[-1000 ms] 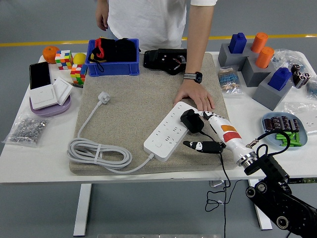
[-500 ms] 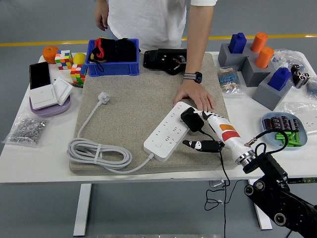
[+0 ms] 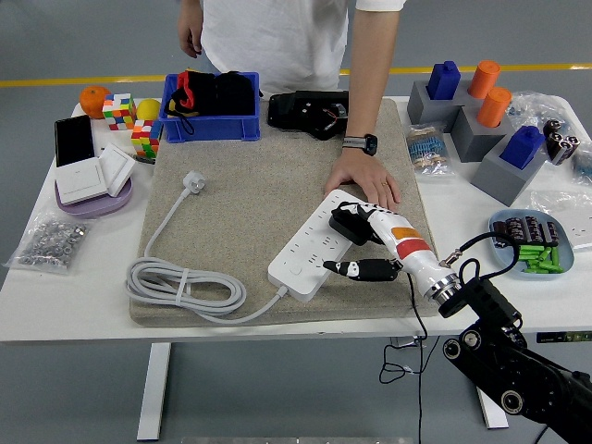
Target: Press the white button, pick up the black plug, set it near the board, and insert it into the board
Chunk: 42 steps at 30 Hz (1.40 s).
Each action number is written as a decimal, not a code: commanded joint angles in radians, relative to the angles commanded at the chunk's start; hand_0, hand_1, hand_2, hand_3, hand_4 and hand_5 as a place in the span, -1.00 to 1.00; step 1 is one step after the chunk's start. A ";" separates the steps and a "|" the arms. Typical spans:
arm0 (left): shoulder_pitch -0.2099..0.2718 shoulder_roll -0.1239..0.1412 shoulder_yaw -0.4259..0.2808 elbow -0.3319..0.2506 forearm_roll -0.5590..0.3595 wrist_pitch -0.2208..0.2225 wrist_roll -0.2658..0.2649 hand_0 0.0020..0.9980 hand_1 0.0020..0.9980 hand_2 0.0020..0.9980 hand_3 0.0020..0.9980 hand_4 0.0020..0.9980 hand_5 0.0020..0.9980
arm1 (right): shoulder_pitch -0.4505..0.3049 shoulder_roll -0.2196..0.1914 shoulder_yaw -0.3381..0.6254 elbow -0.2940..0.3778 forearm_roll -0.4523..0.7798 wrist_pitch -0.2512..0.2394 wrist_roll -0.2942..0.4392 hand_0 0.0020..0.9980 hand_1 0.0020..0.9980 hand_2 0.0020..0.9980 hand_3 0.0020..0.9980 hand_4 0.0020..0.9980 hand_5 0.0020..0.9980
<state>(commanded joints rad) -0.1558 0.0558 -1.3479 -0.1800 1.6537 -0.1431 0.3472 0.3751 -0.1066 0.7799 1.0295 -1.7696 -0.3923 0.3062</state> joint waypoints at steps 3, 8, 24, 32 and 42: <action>-0.001 0.001 -0.001 0.000 0.001 0.000 0.000 0.37 0.35 0.32 0.37 0.12 -0.61 | 0.010 0.003 -0.008 -0.007 0.002 0.000 0.000 0.69 0.70 0.59 0.56 1.00 -0.06; -0.002 0.001 -0.002 0.000 0.001 0.000 0.000 0.37 0.35 0.32 0.37 0.12 -0.61 | 0.032 0.002 -0.035 -0.022 0.009 0.001 0.002 0.69 0.70 0.59 0.56 1.00 -0.06; 0.000 0.002 -0.006 0.000 0.001 0.001 0.000 0.37 0.35 0.32 0.37 0.12 -0.60 | 0.052 0.010 -0.059 -0.081 0.019 0.004 -0.001 0.69 0.69 0.58 0.56 1.00 -0.06; -0.002 0.002 -0.006 0.000 0.005 0.000 0.000 0.37 0.35 0.32 0.37 0.12 -0.60 | 0.052 0.008 -0.059 -0.078 0.018 0.005 -0.002 0.69 0.70 0.58 0.56 1.00 -0.06; -0.001 0.001 -0.010 0.000 0.006 0.001 0.001 0.37 0.35 0.32 0.37 0.12 -0.60 | 0.057 -0.002 -0.020 0.002 0.010 0.008 -0.005 0.69 0.69 0.58 0.56 1.00 -0.06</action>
<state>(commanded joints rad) -0.1566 0.0570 -1.3574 -0.1800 1.6597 -0.1426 0.3478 0.4324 -0.1089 0.7598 1.0314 -1.7600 -0.3839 0.3011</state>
